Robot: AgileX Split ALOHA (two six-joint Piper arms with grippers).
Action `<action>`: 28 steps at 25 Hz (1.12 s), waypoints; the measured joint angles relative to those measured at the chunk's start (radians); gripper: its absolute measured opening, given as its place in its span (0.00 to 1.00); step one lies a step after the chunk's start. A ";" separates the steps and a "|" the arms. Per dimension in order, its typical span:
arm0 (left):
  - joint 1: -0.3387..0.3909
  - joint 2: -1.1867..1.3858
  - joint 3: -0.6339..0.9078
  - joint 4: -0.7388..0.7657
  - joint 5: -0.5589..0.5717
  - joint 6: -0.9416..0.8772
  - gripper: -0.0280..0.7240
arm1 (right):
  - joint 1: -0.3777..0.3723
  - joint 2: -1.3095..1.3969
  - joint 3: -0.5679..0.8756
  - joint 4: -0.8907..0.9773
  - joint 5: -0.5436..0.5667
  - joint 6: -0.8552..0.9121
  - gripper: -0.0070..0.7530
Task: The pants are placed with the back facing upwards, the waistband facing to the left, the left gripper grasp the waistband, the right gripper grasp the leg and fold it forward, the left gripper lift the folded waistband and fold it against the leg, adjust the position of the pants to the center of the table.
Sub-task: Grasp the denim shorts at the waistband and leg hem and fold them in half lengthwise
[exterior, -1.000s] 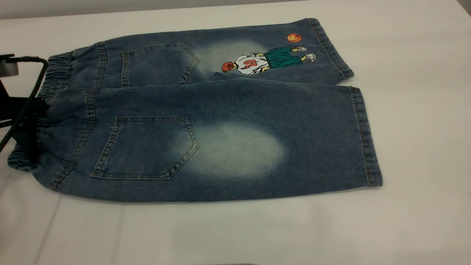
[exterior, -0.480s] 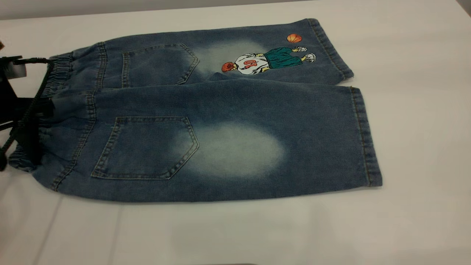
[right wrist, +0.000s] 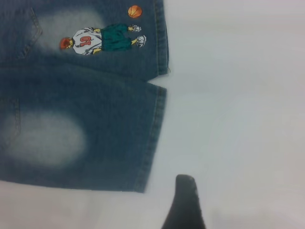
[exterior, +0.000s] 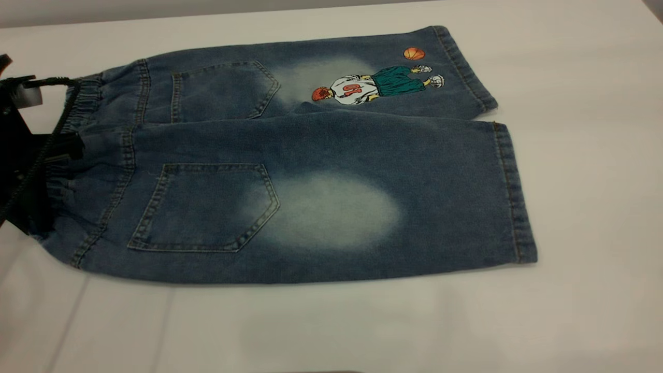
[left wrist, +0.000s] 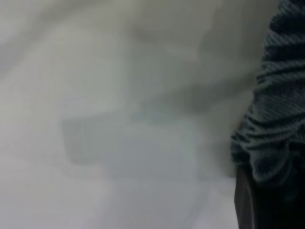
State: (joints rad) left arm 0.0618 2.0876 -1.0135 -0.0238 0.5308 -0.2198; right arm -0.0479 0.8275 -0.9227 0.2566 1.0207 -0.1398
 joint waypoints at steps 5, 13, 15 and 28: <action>0.000 -0.061 0.008 0.024 -0.038 0.027 0.12 | 0.000 0.028 -0.039 0.075 -0.016 -0.124 0.66; 0.000 -0.135 -0.008 0.024 0.041 0.050 0.12 | 0.000 0.176 -0.051 0.237 -0.006 -0.316 0.66; 0.000 -0.135 -0.013 0.024 0.055 0.053 0.12 | 0.000 0.237 -0.051 0.236 0.008 -0.321 0.66; 0.000 -0.137 -0.023 0.024 0.070 0.056 0.12 | 0.249 0.518 -0.052 0.009 0.002 -0.240 0.66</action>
State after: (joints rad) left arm 0.0618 1.9507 -1.0363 0.0000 0.6007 -0.1636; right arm 0.2006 1.3454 -0.9747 0.2656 1.0232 -0.3794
